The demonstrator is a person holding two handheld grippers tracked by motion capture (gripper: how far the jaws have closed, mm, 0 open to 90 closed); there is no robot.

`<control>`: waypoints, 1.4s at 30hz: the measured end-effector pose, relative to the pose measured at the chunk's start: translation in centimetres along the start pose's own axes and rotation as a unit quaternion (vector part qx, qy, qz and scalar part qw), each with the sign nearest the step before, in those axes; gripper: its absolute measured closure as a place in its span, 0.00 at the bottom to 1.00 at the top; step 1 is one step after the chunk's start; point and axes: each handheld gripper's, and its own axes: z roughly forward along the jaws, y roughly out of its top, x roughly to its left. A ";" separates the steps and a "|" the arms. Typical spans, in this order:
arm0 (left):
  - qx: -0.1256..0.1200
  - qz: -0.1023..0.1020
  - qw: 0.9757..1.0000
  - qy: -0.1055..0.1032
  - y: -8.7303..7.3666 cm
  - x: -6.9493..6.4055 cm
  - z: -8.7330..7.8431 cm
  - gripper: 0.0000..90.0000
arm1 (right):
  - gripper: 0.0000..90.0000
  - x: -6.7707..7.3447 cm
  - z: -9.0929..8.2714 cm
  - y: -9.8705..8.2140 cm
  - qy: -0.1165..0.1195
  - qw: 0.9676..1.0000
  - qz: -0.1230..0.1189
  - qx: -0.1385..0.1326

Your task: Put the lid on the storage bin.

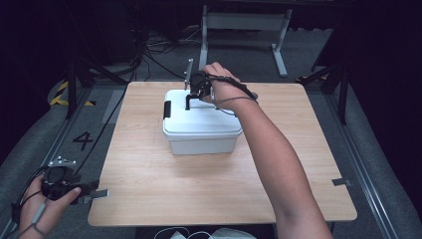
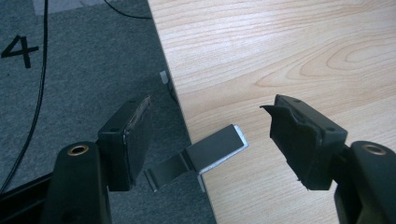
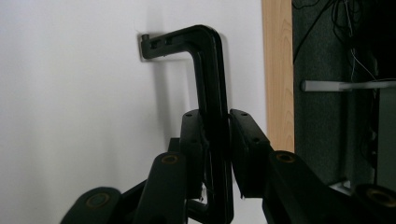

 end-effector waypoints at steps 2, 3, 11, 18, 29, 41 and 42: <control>0.003 0.002 1.000 -0.002 0.1 0.0 0.0 0.34 | 0.85 -0.1 0.3 0.0 -0.011 1.000 -0.007 0.001; 0.001 0.001 1.000 -0.002 0.1 0.0 0.1 0.34 | 0.85 -0.1 0.3 0.0 -0.008 1.000 -0.005 0.000; 0.002 0.004 1.000 -0.002 0.3 -0.2 0.2 0.34 | 0.86 0.8 -0.1 0.2 0.010 1.000 -0.021 -0.009; 0.001 0.008 1.000 -0.003 0.5 -0.4 0.2 0.34 | 0.83 0.8 -0.2 -0.5 0.008 1.000 0.002 -0.010; 0.004 0.020 1.000 -0.011 1.5 -0.8 0.9 0.34 | 0.62 0.5 -1.6 -2.1 0.020 0.997 0.063 -0.038; 0.004 0.037 0.999 -0.021 3.2 -1.7 1.9 0.34 | 0.58 1.0 -4.7 -4.7 0.015 0.992 0.110 -0.055; 0.004 0.038 0.999 -0.022 3.3 -1.7 1.9 0.34 | 0.58 1.1 -5.0 -5.0 0.014 0.992 0.114 -0.059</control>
